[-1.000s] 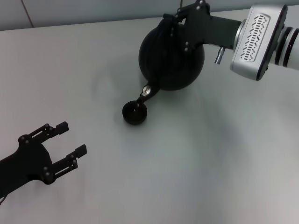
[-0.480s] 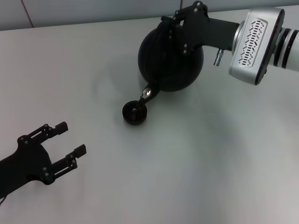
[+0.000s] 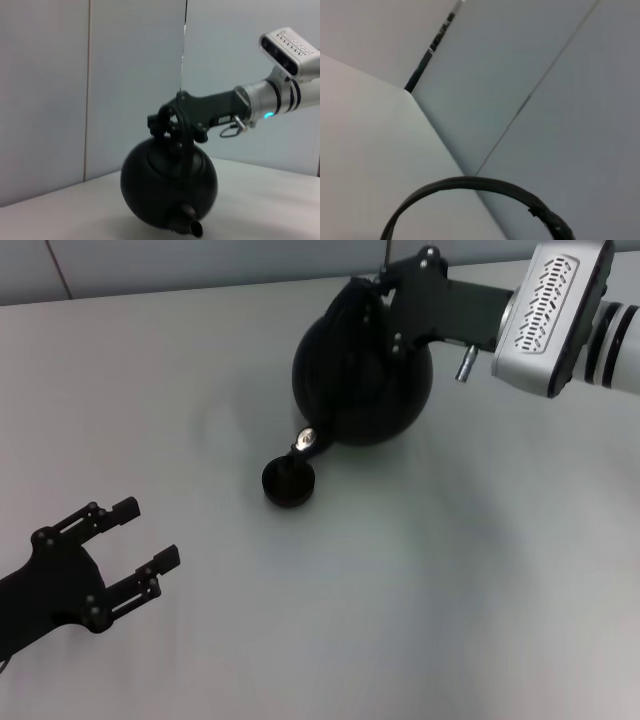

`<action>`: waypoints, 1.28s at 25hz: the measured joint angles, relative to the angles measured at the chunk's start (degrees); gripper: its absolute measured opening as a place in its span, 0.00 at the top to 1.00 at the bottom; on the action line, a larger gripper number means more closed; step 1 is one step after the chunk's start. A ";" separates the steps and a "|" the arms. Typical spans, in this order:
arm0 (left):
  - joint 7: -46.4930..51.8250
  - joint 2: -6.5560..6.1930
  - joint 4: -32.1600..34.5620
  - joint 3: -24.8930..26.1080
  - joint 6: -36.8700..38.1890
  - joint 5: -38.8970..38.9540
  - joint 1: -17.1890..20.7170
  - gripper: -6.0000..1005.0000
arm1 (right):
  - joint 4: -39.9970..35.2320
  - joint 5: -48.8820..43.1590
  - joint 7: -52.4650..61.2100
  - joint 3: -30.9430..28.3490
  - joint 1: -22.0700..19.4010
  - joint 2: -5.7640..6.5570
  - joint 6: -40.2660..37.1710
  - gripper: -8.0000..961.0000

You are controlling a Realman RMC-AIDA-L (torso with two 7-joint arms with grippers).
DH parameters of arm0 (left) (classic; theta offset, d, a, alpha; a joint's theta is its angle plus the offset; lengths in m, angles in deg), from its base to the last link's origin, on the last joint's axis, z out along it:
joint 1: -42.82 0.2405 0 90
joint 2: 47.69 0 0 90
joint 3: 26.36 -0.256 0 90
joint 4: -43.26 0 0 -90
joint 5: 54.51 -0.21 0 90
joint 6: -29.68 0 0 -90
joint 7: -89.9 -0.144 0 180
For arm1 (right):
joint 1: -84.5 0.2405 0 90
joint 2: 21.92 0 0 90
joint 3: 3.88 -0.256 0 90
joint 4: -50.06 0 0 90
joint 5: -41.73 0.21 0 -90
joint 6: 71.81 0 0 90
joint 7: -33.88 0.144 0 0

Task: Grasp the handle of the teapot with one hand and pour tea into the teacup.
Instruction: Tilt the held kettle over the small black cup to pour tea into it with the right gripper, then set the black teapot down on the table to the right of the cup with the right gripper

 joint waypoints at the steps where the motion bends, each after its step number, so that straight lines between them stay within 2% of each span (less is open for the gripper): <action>1: 0.00 -0.02 0.00 0.01 0.07 0.00 0.01 0.28 | -0.55 -0.01 2.06 0.66 -0.46 0.02 0.33 0.83; 7: 0.00 -0.06 0.00 0.07 0.18 0.00 0.02 0.28 | -1.99 0.64 14.70 0.46 -2.63 0.13 0.43 0.83; 16: 0.00 -0.06 0.00 0.07 0.62 0.00 0.03 0.29 | -3.63 6.45 18.20 -0.10 -6.75 0.28 0.12 0.82; 21: 0.00 -0.06 0.00 0.07 1.21 0.00 0.22 0.29 | -4.20 8.02 20.36 -3.92 -8.89 0.32 -0.41 0.82; 27: 0.00 -0.06 0.00 0.00 1.39 0.00 0.58 0.29 | -3.35 8.18 22.92 -10.53 -12.22 0.28 -4.57 0.82; 32: 0.00 -0.06 0.00 -0.08 1.48 0.00 0.63 0.29 | -0.03 10.67 22.76 -11.91 -14.37 0.23 -6.73 0.81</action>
